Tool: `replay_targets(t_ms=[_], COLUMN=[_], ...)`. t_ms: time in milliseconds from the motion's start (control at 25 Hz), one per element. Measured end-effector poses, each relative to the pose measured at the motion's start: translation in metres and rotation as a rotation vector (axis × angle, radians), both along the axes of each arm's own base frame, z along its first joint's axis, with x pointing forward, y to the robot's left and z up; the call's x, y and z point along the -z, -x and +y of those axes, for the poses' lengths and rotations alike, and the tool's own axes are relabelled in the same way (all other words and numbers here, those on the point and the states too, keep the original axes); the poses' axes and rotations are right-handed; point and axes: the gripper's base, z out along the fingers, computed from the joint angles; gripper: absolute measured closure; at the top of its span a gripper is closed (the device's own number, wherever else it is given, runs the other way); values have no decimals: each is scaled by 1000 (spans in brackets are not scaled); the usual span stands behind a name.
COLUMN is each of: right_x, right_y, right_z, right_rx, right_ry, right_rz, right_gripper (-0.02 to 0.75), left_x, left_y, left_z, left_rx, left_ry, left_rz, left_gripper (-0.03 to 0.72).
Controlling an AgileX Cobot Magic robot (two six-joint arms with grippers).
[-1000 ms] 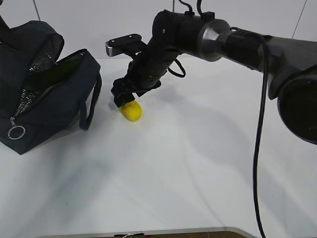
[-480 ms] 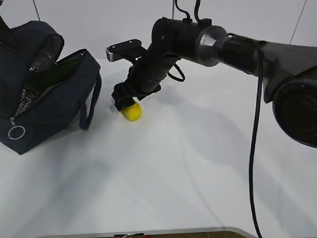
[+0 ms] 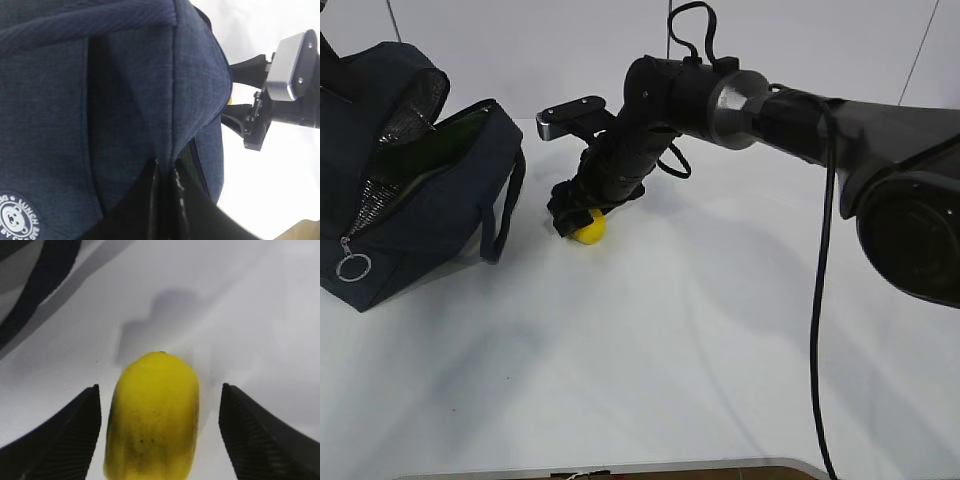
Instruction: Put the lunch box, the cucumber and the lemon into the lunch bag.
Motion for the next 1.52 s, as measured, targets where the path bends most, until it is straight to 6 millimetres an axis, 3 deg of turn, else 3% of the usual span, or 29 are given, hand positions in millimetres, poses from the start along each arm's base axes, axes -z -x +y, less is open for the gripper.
replay_targets(t_ms=[320,560,720,840,1200,1520], right_x=[5,5,2,-15,-114,-136], right_y=[-1,0,3,7,9,28], right_z=[1,-1,-2,-3,3,26], right_rx=[-1,-9,-17,-28,31,-34], right_ry=[3,26,50,73,-127,-468], right_rz=[5,18,61,120,11,227], right_gripper=[170,360,379,379,381,376], left_x=[0,0,0,0,2,2], left_y=[0,0,0,0,0,0], left_z=[0,0,0,0,3,3], left_rx=[5,7,7,7,9,9], left_ry=[-2,-3,-3,-3,-41,-45], left_rz=[-3,-5,-4,-4,0,1], left_gripper=[701,701,701,701,701,701])
